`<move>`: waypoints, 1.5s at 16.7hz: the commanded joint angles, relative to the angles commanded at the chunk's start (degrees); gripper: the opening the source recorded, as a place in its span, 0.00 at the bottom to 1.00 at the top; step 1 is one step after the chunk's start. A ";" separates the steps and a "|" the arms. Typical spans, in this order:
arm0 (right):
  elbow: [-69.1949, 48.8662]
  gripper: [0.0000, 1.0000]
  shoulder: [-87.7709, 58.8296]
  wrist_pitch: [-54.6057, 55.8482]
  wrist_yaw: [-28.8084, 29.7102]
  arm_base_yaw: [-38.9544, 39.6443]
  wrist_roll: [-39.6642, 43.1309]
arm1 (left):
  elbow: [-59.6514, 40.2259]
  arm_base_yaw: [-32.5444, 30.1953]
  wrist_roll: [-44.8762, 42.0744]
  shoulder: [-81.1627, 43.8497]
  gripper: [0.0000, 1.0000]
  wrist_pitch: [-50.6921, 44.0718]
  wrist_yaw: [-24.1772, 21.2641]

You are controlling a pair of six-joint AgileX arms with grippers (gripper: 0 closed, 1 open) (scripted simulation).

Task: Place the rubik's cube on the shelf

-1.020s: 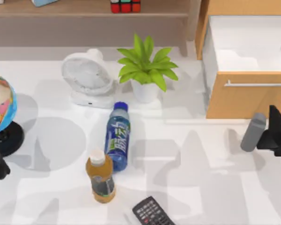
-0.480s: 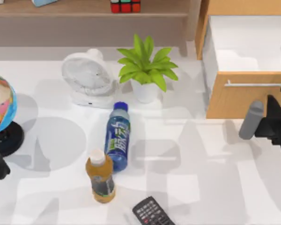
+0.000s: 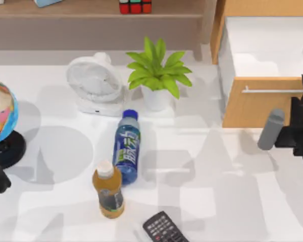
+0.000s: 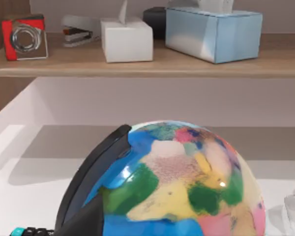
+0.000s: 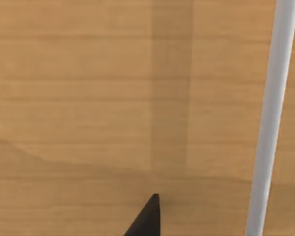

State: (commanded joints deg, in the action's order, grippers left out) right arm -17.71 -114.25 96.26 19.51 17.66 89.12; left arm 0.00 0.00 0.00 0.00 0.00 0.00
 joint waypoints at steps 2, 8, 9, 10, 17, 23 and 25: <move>0.00 0.32 0.00 0.00 0.00 0.00 0.00 | 0.00 0.00 0.00 0.00 1.00 0.00 0.00; 0.00 0.00 0.00 0.00 0.00 0.00 0.00 | 0.00 0.00 0.00 0.00 1.00 0.00 0.00; 0.00 0.00 0.00 0.00 0.00 0.00 0.00 | 0.00 0.00 0.00 0.00 1.00 0.00 0.00; 0.00 0.00 0.00 0.00 0.00 0.00 0.00 | 0.00 0.00 0.00 0.00 1.00 0.00 0.00; -0.78 0.00 -0.29 -0.62 -0.13 -0.19 -0.18 | 0.00 0.00 0.00 0.00 1.00 0.00 0.00; -10.00 0.00 -3.20 -7.03 -2.70 -2.82 -0.10 | 0.00 0.00 0.00 0.00 1.00 0.00 0.00; -12.85 0.00 -4.11 -9.02 -3.54 -3.60 -0.10 | 0.00 0.00 0.00 0.00 1.00 0.00 0.00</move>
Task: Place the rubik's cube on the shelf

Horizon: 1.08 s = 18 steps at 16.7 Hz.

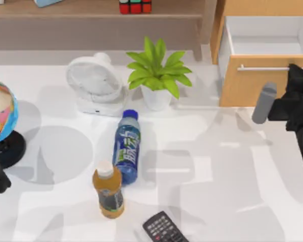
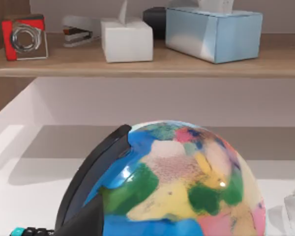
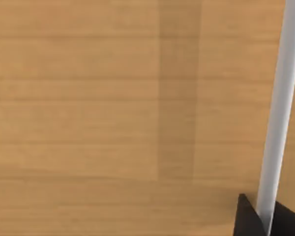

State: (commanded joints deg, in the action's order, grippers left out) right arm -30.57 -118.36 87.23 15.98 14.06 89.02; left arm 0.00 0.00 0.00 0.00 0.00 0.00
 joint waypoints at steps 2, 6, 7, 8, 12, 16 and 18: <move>-1.32 0.00 -0.41 -0.92 -0.40 -0.35 -0.01 | 0.00 0.00 0.00 0.00 1.00 0.00 0.00; -1.20 0.00 -0.29 -0.97 -0.26 -0.27 -0.16 | 0.00 0.00 0.00 0.00 1.00 0.00 0.00; -1.90 0.00 -0.48 -1.26 -0.33 -0.42 -0.15 | 0.00 0.00 0.00 0.00 1.00 0.00 0.00; -2.99 0.00 -0.85 -1.81 -0.47 -0.64 -0.14 | 0.00 0.00 0.00 0.00 1.00 0.00 0.00; -9.60 0.00 -3.60 -5.83 -1.60 -1.82 -0.02 | 0.00 0.00 0.00 0.00 1.00 0.00 0.00; -15.51 0.00 -6.04 -9.52 -2.72 -2.82 -0.05 | 0.00 0.00 0.00 0.00 1.00 0.00 0.00; -16.29 0.00 -6.35 -10.02 -2.88 -2.94 -0.07 | 0.00 0.00 0.00 0.00 1.00 0.00 0.00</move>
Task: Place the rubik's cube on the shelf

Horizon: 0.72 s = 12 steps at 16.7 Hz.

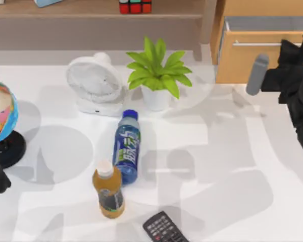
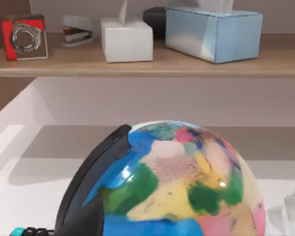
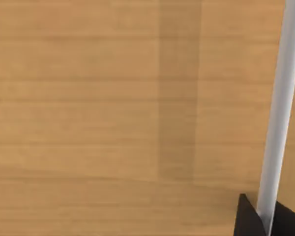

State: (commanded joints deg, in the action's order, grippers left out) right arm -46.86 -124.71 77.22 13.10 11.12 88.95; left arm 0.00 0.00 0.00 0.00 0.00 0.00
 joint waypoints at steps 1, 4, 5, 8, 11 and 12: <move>0.00 0.00 0.00 0.00 0.00 0.00 0.00 | 0.00 0.00 0.00 0.00 1.00 0.00 0.00; 0.14 0.00 0.16 0.01 0.12 0.06 -0.13 | 0.00 0.00 0.00 0.00 1.00 0.00 0.00; -0.59 0.00 -0.07 -0.22 0.05 0.01 -0.09 | 0.00 0.00 0.00 0.00 1.00 0.00 0.00; -4.37 0.00 -2.04 -2.41 -0.58 -0.23 -0.02 | 0.00 0.00 0.00 0.00 1.00 0.00 0.00; -8.05 0.00 -3.72 -4.44 -0.93 -0.71 0.12 | 0.00 0.00 0.00 0.00 1.00 0.00 0.00; -9.37 0.00 -4.21 -5.12 -1.03 -0.90 0.18 | 0.00 0.00 0.00 0.00 1.00 0.00 0.00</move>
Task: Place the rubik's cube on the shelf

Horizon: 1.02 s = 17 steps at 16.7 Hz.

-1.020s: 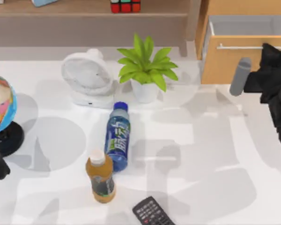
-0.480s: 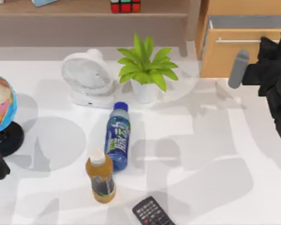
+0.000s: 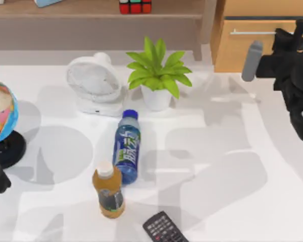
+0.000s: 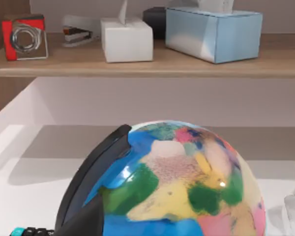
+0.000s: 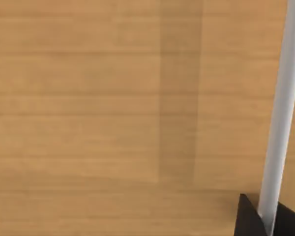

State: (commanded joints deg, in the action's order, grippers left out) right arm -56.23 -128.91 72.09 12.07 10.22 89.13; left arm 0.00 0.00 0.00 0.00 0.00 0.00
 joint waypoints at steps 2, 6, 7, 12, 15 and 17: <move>-3.02 0.00 -1.23 -1.67 -0.29 -0.40 0.05 | 0.00 0.00 0.00 0.00 1.00 0.00 0.00; -7.01 0.00 -2.95 -4.15 -0.71 -0.97 -0.23 | 0.00 0.00 0.00 0.00 1.00 0.00 0.00; -7.01 0.00 -2.95 -4.15 -0.71 -0.97 -0.23 | 0.00 0.00 0.00 0.00 1.00 0.00 0.00; -7.01 0.23 -2.95 -4.15 -0.71 -0.97 -0.23 | 0.00 0.00 0.00 0.00 1.00 0.00 0.00; -7.01 0.45 -2.95 -4.15 -0.71 -0.97 -0.23 | 0.00 0.00 0.00 0.00 1.00 0.00 0.00; -7.01 0.60 -2.95 -4.15 -0.71 -0.97 -0.23 | 0.00 0.00 0.00 0.00 1.00 0.00 0.00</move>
State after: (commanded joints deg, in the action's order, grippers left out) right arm -63.24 -131.86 67.95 11.36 9.25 88.90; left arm 0.00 0.00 0.00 0.00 0.00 0.00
